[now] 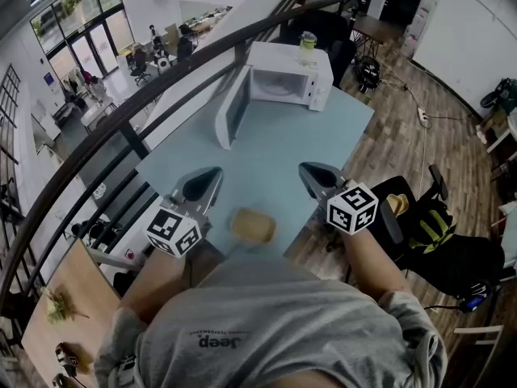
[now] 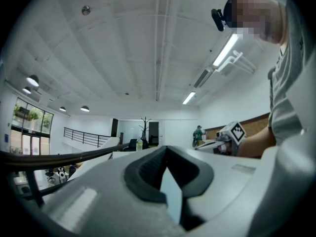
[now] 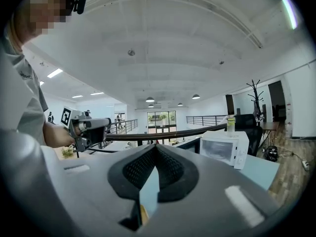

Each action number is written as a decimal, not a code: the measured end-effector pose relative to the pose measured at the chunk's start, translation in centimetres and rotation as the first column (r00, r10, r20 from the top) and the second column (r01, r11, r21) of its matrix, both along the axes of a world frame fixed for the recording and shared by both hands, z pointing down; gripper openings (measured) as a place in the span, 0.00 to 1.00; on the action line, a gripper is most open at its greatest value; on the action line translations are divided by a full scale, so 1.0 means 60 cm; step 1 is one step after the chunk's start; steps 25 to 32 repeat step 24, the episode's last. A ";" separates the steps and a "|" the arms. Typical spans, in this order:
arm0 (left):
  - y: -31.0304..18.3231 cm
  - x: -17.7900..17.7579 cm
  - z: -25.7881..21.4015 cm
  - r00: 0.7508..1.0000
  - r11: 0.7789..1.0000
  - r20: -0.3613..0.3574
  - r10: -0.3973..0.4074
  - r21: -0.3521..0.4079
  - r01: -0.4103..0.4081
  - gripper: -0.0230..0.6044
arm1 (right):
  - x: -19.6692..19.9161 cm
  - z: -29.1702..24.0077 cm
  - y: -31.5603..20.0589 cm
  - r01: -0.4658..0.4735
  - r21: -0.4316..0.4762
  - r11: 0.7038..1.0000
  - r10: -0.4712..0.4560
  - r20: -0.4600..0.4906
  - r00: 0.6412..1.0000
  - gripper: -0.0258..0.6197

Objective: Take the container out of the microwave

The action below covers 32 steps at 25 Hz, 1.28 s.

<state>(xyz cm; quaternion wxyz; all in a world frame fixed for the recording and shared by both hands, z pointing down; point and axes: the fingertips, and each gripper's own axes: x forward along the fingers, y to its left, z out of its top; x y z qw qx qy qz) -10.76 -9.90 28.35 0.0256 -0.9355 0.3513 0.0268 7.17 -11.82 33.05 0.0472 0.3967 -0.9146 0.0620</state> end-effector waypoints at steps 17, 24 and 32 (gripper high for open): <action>0.017 -0.007 -0.003 1.000 1.000 -0.004 -0.009 0.000 0.009 0.08 | -0.003 0.004 0.015 0.005 -0.004 1.000 -0.005 -0.025 1.000 0.04; 0.023 -0.009 0.002 1.000 1.000 -0.005 -0.011 0.001 0.011 0.08 | -0.009 0.009 0.020 0.011 -0.006 1.000 -0.011 -0.026 1.000 0.04; 0.023 -0.009 0.002 1.000 1.000 -0.005 -0.011 0.001 0.011 0.08 | -0.009 0.009 0.020 0.011 -0.006 1.000 -0.011 -0.026 1.000 0.04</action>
